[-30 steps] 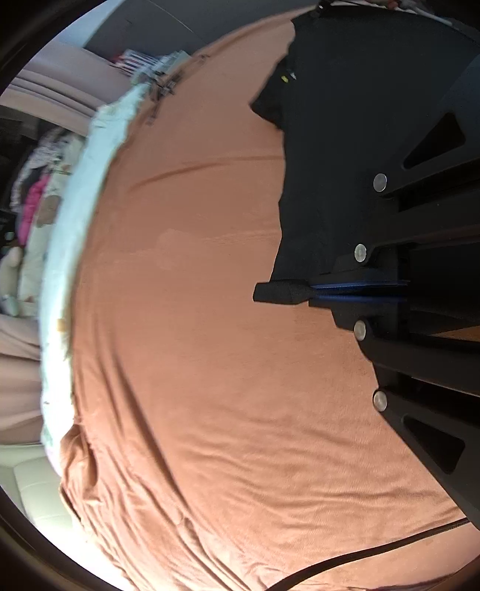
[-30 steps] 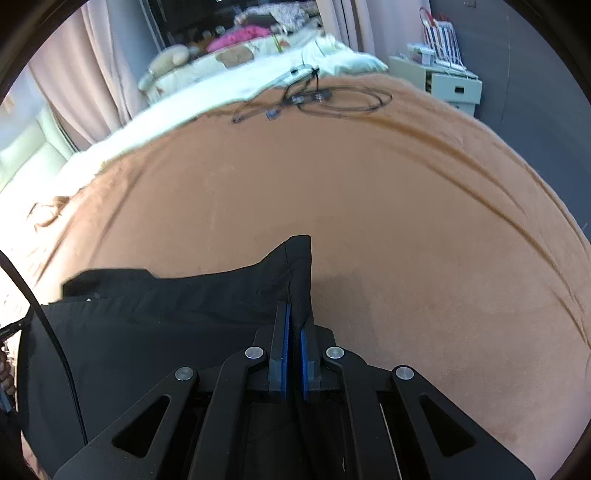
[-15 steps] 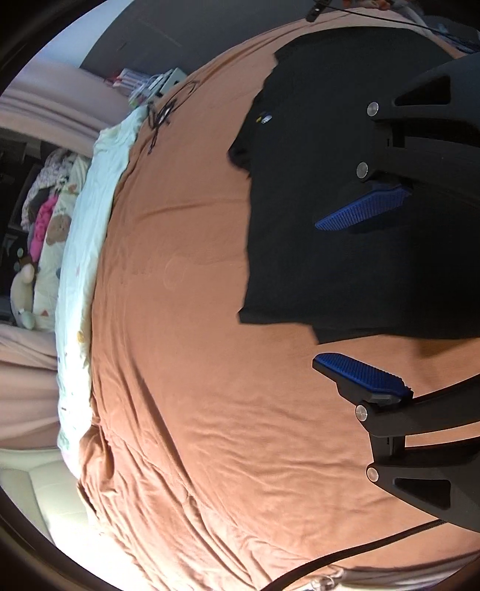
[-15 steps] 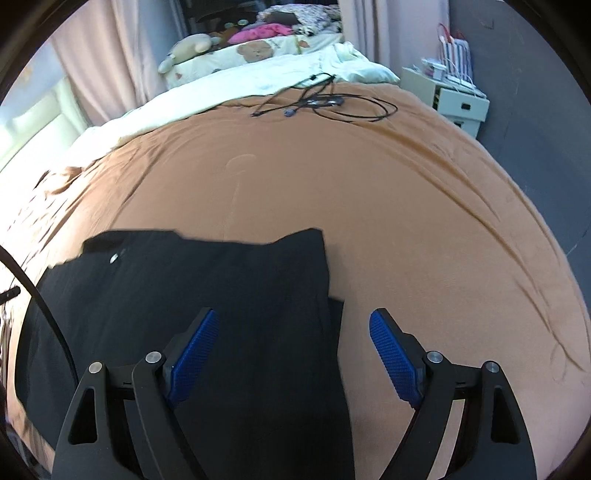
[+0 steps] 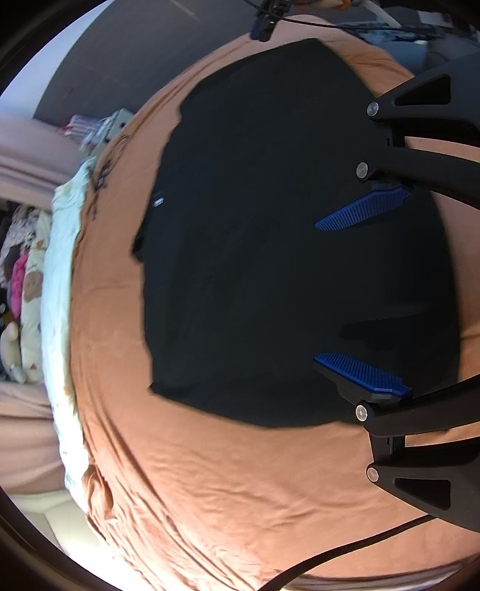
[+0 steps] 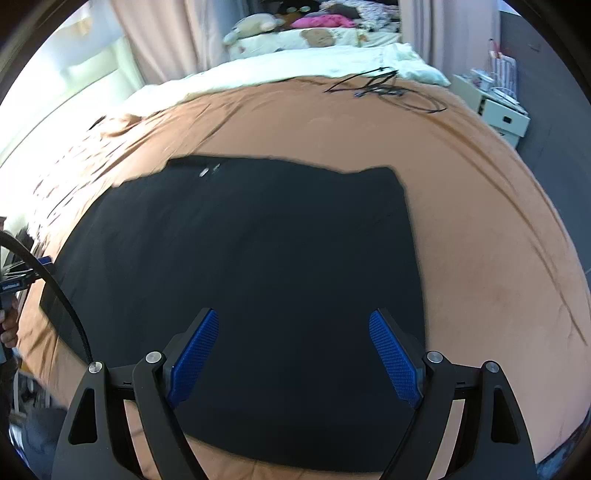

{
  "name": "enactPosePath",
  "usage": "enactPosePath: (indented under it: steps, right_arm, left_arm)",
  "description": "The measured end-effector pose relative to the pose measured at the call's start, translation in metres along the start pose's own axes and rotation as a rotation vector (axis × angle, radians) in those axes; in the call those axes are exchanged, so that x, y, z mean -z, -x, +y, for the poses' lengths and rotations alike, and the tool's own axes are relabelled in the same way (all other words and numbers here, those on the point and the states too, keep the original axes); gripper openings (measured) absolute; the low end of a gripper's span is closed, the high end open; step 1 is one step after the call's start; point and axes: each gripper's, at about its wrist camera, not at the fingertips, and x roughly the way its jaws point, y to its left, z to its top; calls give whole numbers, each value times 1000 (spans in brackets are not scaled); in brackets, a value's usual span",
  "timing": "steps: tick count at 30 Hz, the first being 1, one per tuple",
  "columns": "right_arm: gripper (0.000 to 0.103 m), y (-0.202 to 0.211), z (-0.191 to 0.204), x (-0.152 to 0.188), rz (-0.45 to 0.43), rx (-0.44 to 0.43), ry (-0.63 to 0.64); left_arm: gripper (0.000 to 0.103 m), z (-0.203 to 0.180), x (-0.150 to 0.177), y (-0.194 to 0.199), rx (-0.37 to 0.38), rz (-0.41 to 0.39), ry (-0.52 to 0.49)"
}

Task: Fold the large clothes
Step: 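Move both open tools to the hem of the folded jacket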

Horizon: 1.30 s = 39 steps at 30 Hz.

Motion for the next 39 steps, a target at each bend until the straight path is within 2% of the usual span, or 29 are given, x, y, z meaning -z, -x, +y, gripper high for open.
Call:
enactPosePath:
  steps: [5, 7, 9, 11, 17, 24, 33, 39]
  right_arm:
    - [83, 0, 12, 26, 41, 20, 47]
    - [83, -4, 12, 38, 63, 39, 55]
    - [83, -17, 6, 49, 98, 94, 59]
    - [83, -31, -2, 58, 141, 139, 59]
    - [83, -23, -37, 63, 141, 144, -18]
    - [83, 11, -35, 45, 59, 96, -21]
    - [83, 25, 2, 20, -10, -11, 33]
    - [68, -10, 27, 20, 46, -83, 46]
  left_arm:
    - [71, -11, 35, -12, -39, 57, -22]
    - [71, -13, 47, -18, -78, 75, -36]
    - [71, -13, 56, -28, -123, 107, -41]
    - [71, -10, 61, -35, -132, 131, -22]
    - [71, 4, 63, -9, -138, 88, 27]
    - [71, 49, 72, 36, -81, -10, 175]
    - [69, 89, 91, 59, 24, -61, 352]
    - [66, 100, 106, 51, 108, -35, 456]
